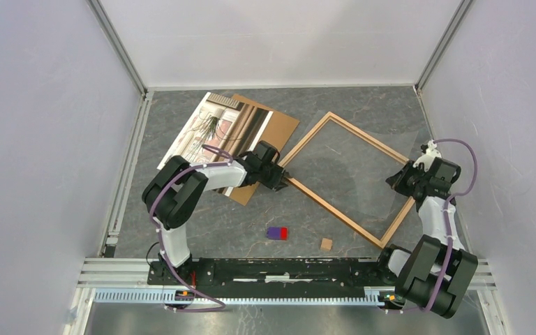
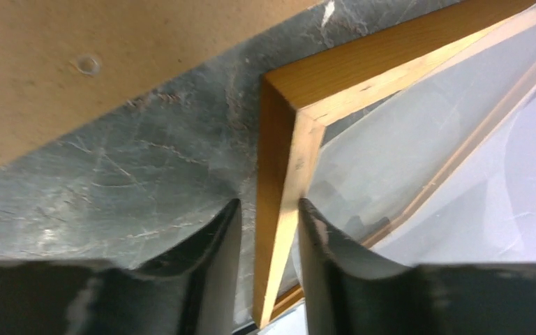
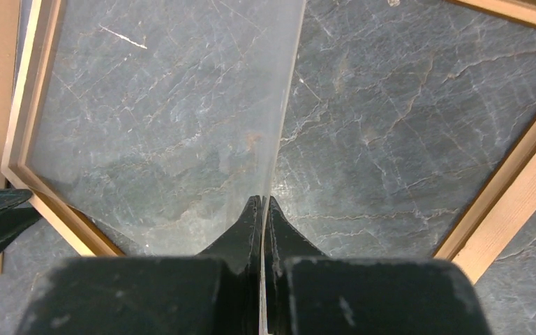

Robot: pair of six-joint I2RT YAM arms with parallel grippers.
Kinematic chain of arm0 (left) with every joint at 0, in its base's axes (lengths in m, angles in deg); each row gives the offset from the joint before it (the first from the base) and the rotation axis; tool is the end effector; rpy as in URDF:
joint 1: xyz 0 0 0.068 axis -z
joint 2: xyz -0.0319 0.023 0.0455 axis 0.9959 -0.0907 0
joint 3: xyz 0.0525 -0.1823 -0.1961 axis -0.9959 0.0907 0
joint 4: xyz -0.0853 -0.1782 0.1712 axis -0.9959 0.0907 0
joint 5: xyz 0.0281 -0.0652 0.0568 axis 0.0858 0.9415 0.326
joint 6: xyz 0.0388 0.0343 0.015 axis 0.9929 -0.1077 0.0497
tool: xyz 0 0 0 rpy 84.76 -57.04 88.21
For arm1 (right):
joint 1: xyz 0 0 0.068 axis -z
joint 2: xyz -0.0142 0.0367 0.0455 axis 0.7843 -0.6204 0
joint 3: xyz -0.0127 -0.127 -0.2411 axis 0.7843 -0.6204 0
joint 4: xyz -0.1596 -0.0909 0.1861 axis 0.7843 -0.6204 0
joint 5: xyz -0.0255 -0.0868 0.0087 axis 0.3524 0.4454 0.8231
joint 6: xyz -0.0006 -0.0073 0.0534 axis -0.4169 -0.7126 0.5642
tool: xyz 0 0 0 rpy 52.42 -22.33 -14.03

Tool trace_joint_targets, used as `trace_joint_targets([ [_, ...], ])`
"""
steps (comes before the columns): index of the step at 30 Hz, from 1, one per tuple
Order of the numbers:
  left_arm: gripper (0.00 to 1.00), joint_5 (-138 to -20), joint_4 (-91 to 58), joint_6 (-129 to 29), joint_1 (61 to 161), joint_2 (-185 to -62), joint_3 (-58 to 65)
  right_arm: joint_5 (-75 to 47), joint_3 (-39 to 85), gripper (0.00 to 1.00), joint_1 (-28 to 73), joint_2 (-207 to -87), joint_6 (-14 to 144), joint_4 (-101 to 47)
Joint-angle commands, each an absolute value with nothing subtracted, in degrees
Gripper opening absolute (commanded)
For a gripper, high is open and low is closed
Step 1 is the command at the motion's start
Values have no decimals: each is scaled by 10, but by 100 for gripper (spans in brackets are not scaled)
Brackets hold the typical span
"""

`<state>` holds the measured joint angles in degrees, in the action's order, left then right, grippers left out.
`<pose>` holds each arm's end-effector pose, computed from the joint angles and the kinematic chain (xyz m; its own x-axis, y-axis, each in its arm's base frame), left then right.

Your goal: Put the photo into the frame

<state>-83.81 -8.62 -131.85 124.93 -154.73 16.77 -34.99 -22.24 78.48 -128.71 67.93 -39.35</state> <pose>0.2810 -0.2395 0.1359 -0.6267 -0.7748 0.0832 -0.6598 0.4708 -0.5857 0.1976 -0.0809 0.1938 -0.6042 0.4745 -0.6402 0.2033 0.8686 0.4519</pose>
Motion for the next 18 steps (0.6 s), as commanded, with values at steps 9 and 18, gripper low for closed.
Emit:
trace_joint_targets([
  [9, 77, -829, 9, -1080, 1233, -1402, 163, -369, -304, 0, 781, -1241, 804, -357],
  [18, 94, -711, 4, -841, 1150, -1311, 99, -326, -299, 0, 783, -1200, 794, -397],
])
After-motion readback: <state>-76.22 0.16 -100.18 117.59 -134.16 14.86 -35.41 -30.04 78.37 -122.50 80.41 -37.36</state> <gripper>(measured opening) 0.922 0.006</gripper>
